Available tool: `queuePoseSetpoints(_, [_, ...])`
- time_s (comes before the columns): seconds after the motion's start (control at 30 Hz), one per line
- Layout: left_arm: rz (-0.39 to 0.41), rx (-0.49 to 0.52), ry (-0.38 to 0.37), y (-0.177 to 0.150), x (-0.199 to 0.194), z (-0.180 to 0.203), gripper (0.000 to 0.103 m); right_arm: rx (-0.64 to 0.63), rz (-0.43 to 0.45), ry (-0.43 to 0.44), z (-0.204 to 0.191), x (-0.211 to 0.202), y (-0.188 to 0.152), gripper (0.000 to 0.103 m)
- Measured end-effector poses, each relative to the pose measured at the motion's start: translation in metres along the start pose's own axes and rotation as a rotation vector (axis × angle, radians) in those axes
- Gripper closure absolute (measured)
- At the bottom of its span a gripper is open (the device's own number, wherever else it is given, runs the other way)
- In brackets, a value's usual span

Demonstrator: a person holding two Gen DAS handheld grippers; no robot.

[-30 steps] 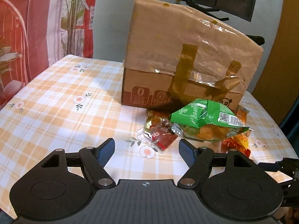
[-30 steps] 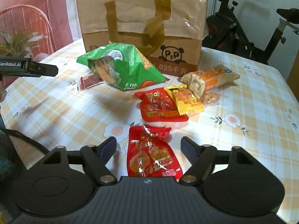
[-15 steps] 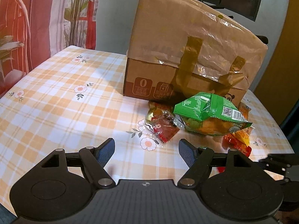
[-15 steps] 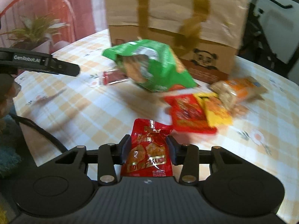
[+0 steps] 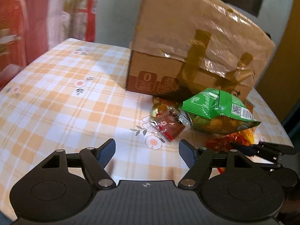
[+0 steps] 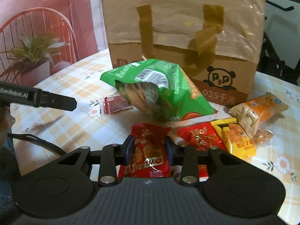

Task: Organize snacks
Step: 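Grasp the red snack packet with right tool while left tool grasps small red meat packet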

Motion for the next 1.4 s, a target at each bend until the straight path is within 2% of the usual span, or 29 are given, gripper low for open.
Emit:
queuePoseSetpoints(0.07, [-0.01, 0.018, 0.003, 0.008, 0.004, -0.004, 0.035, 0.007, 0.006, -0.01, 0.001, -0.001, -0.001, 0.066])
queuePoseSetpoints(0.2, [-0.003, 0.083, 0.002, 0.023, 0.011, -0.004, 0.035, 0.007, 0.014, -0.022, 0.001, -0.002, -0.002, 0.066])
queuePoseSetpoints(0.3, [-0.024, 0.181, 0.009, 0.028, 0.025, 0.008, 0.035, 0.013, 0.017, -0.023, 0.001, -0.003, -0.001, 0.066])
queuePoseSetpoints(0.4, [-0.044, 0.264, -0.018, 0.029, 0.039, 0.023, 0.034, 0.021, 0.018, -0.02, 0.003, -0.003, -0.002, 0.066])
queuePoseSetpoints(0.57, [-0.033, 0.365, -0.017, 0.035, 0.058, 0.042, 0.036, 0.029, 0.019, -0.012, 0.003, -0.003, -0.002, 0.066])
queuePoseSetpoints(0.77, [-0.047, 0.355, -0.019, 0.036, 0.074, 0.047, 0.042, 0.035, 0.019, -0.009, 0.003, -0.003, -0.002, 0.066])
queuePoseSetpoints(0.87, [-0.05, 0.358, -0.039, 0.032, 0.07, 0.049, 0.049, 0.035, 0.019, -0.009, 0.002, -0.004, -0.002, 0.066])
queuePoseSetpoints(1.03, [-0.05, 0.344, -0.012, 0.012, 0.052, 0.046, 0.049, 0.039, 0.018, -0.005, 0.002, -0.003, -0.002, 0.066])
queuePoseSetpoints(1.33, [-0.028, 0.201, 0.082, -0.018, 0.02, 0.022, 0.049, 0.039, 0.018, -0.006, 0.001, -0.003, -0.002, 0.066])
queuePoseSetpoints(1.4, [-0.018, 0.153, 0.079, -0.021, 0.014, 0.016, 0.049, 0.039, 0.018, -0.007, 0.002, -0.003, -0.002, 0.066])
Point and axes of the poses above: each gripper's, at about its wrist camera, not at the fingertips, and x roughly the way its jaws point, z to its right, y to its top, the point moved 6 cm from there along x, roughly the way its jaws point, and after that the axes turned 7 degrees about -z, right-handed, at the moved point
